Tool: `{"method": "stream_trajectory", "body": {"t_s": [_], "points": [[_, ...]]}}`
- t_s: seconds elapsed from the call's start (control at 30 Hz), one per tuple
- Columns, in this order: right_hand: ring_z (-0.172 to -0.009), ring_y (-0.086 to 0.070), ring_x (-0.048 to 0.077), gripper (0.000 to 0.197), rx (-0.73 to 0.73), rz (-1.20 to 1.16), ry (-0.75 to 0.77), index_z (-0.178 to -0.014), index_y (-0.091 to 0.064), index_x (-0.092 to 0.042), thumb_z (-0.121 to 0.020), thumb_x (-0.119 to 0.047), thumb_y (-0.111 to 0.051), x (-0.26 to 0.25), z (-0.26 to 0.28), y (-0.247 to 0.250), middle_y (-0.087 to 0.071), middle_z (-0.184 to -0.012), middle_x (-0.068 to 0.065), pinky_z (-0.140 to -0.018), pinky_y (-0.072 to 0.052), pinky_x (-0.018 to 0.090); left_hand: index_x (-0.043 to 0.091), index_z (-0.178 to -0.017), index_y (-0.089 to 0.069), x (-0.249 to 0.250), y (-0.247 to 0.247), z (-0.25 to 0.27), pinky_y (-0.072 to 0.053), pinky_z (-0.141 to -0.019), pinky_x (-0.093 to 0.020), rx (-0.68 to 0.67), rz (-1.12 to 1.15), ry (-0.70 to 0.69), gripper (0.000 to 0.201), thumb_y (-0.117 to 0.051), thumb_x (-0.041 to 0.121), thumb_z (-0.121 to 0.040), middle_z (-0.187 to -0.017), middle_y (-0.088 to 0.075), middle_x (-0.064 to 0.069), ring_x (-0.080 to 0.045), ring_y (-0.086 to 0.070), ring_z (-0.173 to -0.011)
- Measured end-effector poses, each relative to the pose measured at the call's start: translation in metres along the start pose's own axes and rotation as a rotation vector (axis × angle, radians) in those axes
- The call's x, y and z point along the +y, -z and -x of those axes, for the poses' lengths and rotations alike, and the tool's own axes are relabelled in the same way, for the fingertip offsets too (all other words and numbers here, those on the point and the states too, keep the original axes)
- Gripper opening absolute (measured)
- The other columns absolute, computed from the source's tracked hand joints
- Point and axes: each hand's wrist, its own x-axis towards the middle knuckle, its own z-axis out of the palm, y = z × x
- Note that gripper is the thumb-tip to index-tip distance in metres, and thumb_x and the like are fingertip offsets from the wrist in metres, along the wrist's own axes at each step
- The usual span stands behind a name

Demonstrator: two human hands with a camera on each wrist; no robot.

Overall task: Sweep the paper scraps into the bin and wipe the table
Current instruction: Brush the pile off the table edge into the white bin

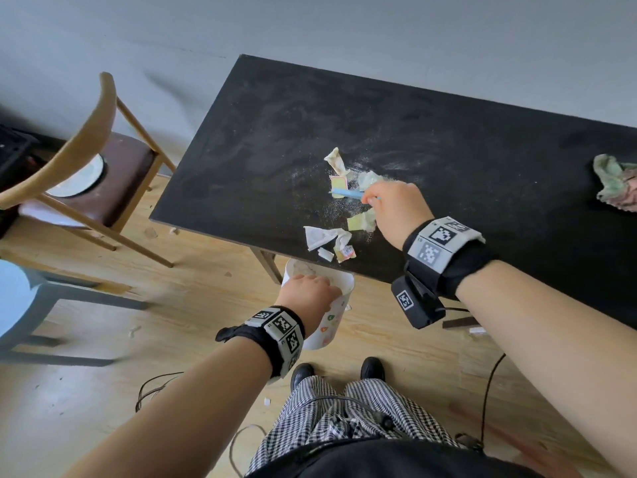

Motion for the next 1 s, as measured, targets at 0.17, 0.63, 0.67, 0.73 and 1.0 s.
{"method": "stream_trajectory", "body": {"t_s": [0.17,0.63,0.67,0.73,1.0], "points": [[-0.094,-0.059,0.028,0.025,-0.138,0.011,-0.059,-0.105,-0.066,-0.010,-0.097,-0.010,-0.043,0.001,0.008,-0.026,-0.065,-0.105,0.015,-0.081,-0.045,0.031,0.027,-0.134,-0.050,0.000,0.000,0.001,-0.034,-0.099,-0.031,0.013,0.001,-0.003,0.037,-0.049,0.019,-0.097,-0.121,-0.054,0.001,-0.022,-0.049,-0.117],[-0.099,-0.060,0.037,0.021,-0.140,0.308,-0.089,-0.105,-0.058,0.001,-0.091,0.002,-0.043,-0.016,0.022,-0.009,-0.064,-0.103,0.020,-0.069,-0.041,0.036,0.029,-0.130,-0.052,0.000,-0.007,0.002,-0.035,-0.094,-0.030,0.010,-0.017,-0.008,0.037,-0.052,0.017,-0.095,-0.117,-0.055,0.002,-0.021,-0.051,-0.112],[-0.098,-0.061,0.037,0.019,-0.159,0.313,-0.076,-0.103,-0.059,0.001,-0.091,0.001,-0.044,-0.020,0.022,-0.012,-0.065,-0.102,0.020,-0.071,-0.044,0.037,0.029,-0.130,-0.051,0.000,-0.008,0.001,-0.035,-0.094,-0.030,0.010,-0.015,-0.009,0.037,-0.052,0.017,-0.095,-0.117,-0.055,0.002,-0.021,-0.051,-0.112],[-0.099,-0.062,0.036,0.019,-0.181,0.289,-0.066,-0.102,-0.060,0.001,-0.090,0.001,-0.045,-0.027,0.019,-0.014,-0.065,-0.104,0.019,-0.077,-0.048,0.038,0.029,-0.131,-0.051,0.001,-0.008,0.000,-0.035,-0.094,-0.030,0.010,-0.008,-0.011,0.038,-0.052,0.017,-0.095,-0.117,-0.055,0.002,-0.021,-0.051,-0.112],[-0.102,-0.059,0.036,0.018,-0.117,0.269,-0.139,-0.098,-0.059,0.003,-0.090,-0.001,-0.044,-0.018,0.008,0.009,-0.063,-0.105,0.022,-0.070,-0.037,0.032,0.026,-0.128,-0.053,0.000,-0.008,-0.001,-0.037,-0.093,-0.032,0.017,0.003,-0.025,0.034,-0.050,0.017,-0.096,-0.115,-0.055,0.001,-0.022,-0.051,-0.111]]}}
